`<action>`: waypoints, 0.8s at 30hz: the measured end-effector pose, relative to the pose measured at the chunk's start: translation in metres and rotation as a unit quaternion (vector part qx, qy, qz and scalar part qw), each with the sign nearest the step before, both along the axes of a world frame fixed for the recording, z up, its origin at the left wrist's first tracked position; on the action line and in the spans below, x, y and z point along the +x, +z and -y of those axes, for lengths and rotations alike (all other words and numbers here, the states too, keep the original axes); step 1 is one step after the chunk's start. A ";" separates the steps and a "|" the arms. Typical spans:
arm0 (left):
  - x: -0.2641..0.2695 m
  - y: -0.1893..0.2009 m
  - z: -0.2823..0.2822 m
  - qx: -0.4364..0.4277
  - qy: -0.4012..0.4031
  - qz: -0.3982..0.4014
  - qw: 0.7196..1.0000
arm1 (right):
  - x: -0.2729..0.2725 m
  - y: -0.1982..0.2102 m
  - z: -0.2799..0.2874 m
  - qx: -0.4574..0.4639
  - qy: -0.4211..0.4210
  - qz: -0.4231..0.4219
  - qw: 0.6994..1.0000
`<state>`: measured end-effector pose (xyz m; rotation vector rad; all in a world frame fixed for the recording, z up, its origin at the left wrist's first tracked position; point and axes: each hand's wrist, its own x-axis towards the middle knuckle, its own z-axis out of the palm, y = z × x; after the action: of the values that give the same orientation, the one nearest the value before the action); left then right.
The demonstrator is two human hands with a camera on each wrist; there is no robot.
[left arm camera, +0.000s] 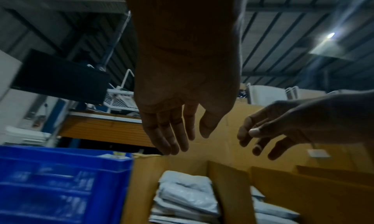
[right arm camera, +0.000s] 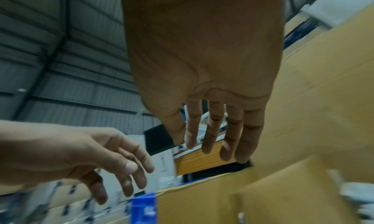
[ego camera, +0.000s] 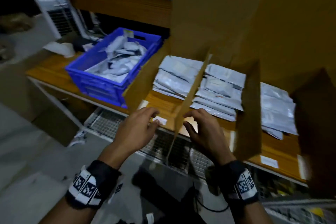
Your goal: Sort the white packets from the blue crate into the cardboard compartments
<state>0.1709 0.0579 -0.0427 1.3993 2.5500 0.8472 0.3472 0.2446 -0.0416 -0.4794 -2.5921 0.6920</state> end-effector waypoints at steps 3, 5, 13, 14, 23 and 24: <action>-0.052 -0.003 0.044 -0.026 0.053 -0.023 0.998 | -0.056 -0.003 0.033 0.012 0.039 0.005 0.999; -0.087 -0.002 0.064 -0.046 0.083 -0.037 0.995 | -0.096 -0.004 0.052 0.019 0.058 0.014 0.998; -0.225 -0.018 0.089 -0.144 0.119 -0.077 0.979 | -0.247 -0.011 0.108 -0.023 0.079 0.017 0.996; -0.243 -0.021 0.089 -0.148 0.113 -0.084 0.979 | -0.266 -0.014 0.112 -0.027 0.077 0.008 0.997; -0.375 -0.034 0.084 -0.191 0.043 -0.116 0.974 | -0.400 -0.045 0.124 0.013 -0.027 -0.011 0.999; -0.385 -0.036 0.087 -0.192 0.035 -0.122 0.973 | -0.410 -0.049 0.122 0.021 -0.040 0.007 0.999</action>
<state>-0.2138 -0.0293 -0.0785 1.3632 2.7560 0.1729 -0.0630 0.1225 -0.0911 -0.5741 -2.5792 0.6068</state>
